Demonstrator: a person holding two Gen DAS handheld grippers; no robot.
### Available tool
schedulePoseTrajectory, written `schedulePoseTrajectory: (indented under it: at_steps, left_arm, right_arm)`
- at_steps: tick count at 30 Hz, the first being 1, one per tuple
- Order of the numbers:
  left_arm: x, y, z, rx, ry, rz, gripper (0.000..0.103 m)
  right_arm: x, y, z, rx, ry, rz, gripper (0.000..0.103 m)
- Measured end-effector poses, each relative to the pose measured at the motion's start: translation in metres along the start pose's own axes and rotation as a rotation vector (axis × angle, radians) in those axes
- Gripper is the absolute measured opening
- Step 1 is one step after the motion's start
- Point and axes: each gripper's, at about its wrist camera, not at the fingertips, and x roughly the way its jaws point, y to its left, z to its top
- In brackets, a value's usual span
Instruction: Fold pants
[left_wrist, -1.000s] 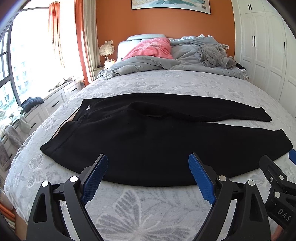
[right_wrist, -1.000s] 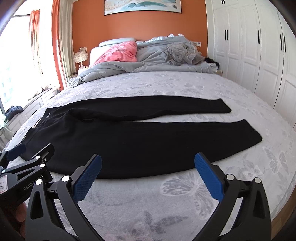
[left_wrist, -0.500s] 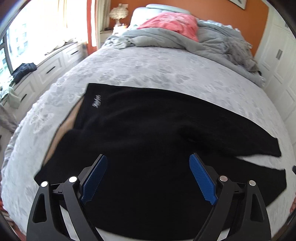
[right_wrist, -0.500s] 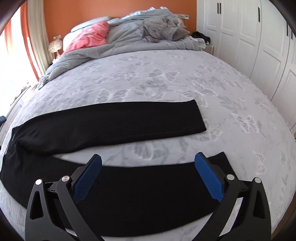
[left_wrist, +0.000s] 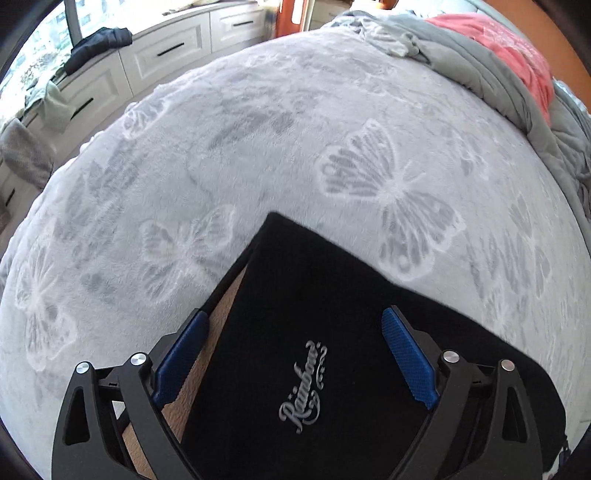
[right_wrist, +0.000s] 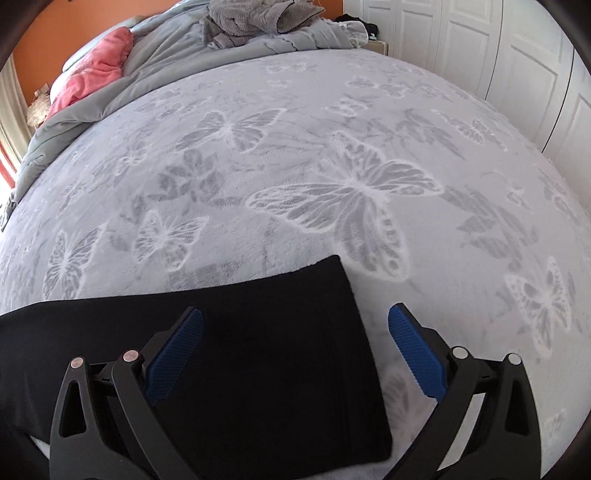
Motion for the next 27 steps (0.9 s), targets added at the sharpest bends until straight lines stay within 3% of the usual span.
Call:
schedulePoseTrajectory:
  at_steps: [3,5,6,7,8,10,16,19,23,27]
  left_arm:
    - [0.0,-0.015,0.002,0.057,-0.029,-0.002,0.09]
    - [-0.002,-0.024,0.001,0.095,-0.046,0.016,0.061]
    - [-0.005,-0.027,-0.001,0.113,-0.045,-0.015,0.046]
    - [-0.008,-0.029,-0.002,0.112,-0.033,-0.048,0.023]
    - [-0.012,-0.03,-0.004,0.104,-0.031,-0.06,0.014]
    - [-0.028,-0.033,-0.006,0.112,-0.068,-0.066,0.01]
    - [-0.137,-0.002,-0.032,0.116,-0.199,-0.253,0.009]
    - [-0.188,0.025,-0.065,0.153,-0.244,-0.281,0.009]
    - [-0.214,0.073,-0.125,0.176,-0.218,-0.271,0.009]
    - [-0.184,0.106,-0.175,0.204,-0.123,-0.188,0.018]
  right_arm:
    - [0.009,0.007,0.002,-0.011,-0.024,0.014,0.095]
    - [0.006,0.009,0.002,-0.001,-0.04,0.017,0.059]
    - [0.004,0.009,0.002,0.004,-0.04,0.043,0.042]
    - [-0.001,0.007,0.003,0.017,-0.029,0.104,0.015]
    - [-0.007,0.008,0.004,0.026,-0.04,0.117,0.015]
    - [-0.035,0.013,0.004,-0.008,-0.099,0.13,0.015]
    - [-0.144,-0.006,-0.013,-0.047,-0.243,0.246,0.014]
    - [-0.183,-0.021,-0.04,-0.107,-0.271,0.25,0.015]
    - [-0.199,-0.056,-0.094,-0.124,-0.239,0.263,0.016]
    - [-0.175,-0.08,-0.144,-0.131,-0.119,0.211,0.025]
